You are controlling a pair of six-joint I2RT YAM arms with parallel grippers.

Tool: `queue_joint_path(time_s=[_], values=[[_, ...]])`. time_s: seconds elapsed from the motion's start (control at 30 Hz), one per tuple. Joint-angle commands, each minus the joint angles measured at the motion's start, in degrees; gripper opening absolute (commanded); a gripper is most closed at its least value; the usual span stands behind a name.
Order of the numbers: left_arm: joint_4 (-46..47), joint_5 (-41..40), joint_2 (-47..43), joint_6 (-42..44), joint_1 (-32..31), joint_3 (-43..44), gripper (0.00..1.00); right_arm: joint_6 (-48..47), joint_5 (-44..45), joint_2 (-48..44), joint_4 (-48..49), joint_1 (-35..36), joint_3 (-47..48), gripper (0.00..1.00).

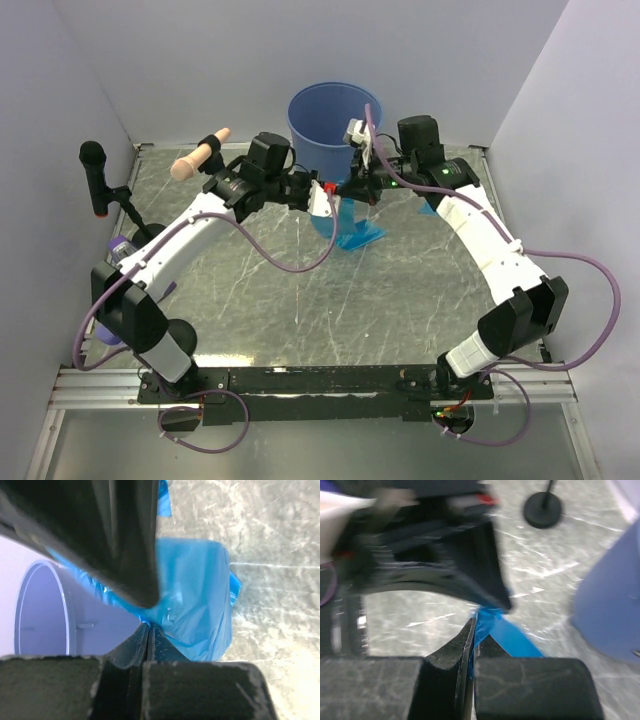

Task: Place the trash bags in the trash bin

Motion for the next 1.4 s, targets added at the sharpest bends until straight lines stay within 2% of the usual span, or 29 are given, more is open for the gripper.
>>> queue_joint_path(time_s=[0.0,0.1,0.2,0.33,0.4,0.5,0.6,0.77,0.97,1.07,1.17,1.27,1.37], values=[[7.4,5.1,-6.0,-4.1,-0.4,-0.4,0.01,0.1,11.9,2.1,3.9,0.8,-1.5,0.0],[10.2,3.9,-5.4,-4.4,-0.3,1.6,0.01,-2.8,9.6,3.0,0.5,1.5,-0.9,0.0],[7.9,2.0,-3.0,-2.6,0.1,3.0,0.0,-4.2,3.7,0.5,-1.3,2.4,-0.8,0.0],[1.5,3.1,-1.7,-0.8,1.1,-0.2,0.01,1.3,-1.4,-1.0,3.5,1.7,3.1,0.0],[-0.4,4.7,-2.5,-0.4,0.9,-2.0,0.01,4.3,0.2,0.4,5.6,1.0,6.0,0.0],[1.4,6.1,-4.2,-3.3,0.2,-2.3,0.01,1.2,7.5,2.9,5.2,1.3,6.3,0.0],[5.4,6.6,-4.7,-5.6,0.2,0.3,0.01,-1.0,10.0,4.5,2.6,1.6,4.4,0.0],[7.4,3.6,-2.6,-5.9,1.1,2.7,0.01,-2.5,0.4,1.6,-1.1,3.4,2.9,0.0],[5.4,-0.1,-1.6,-4.2,3.2,-1.1,0.0,-5.3,-3.0,0.5,-4.5,2.8,5.2,0.0],[1.5,-0.5,-0.4,-3.4,3.1,-1.0,0.01,-3.0,-5.9,1.8,-3.6,1.3,6.6,0.0],[2.0,1.1,-0.9,-5.0,3.0,0.4,0.0,-2.9,-2.1,2.6,-0.9,1.7,4.4,0.0],[3.5,4.9,-2.1,-7.0,2.9,2.3,0.01,-2.3,7.7,3.8,2.0,3.3,2.5,0.0],[3.7,5.8,-2.0,-8.1,2.1,3.1,0.0,-2.0,8.2,5.7,1.8,3.5,5.0,0.0]])
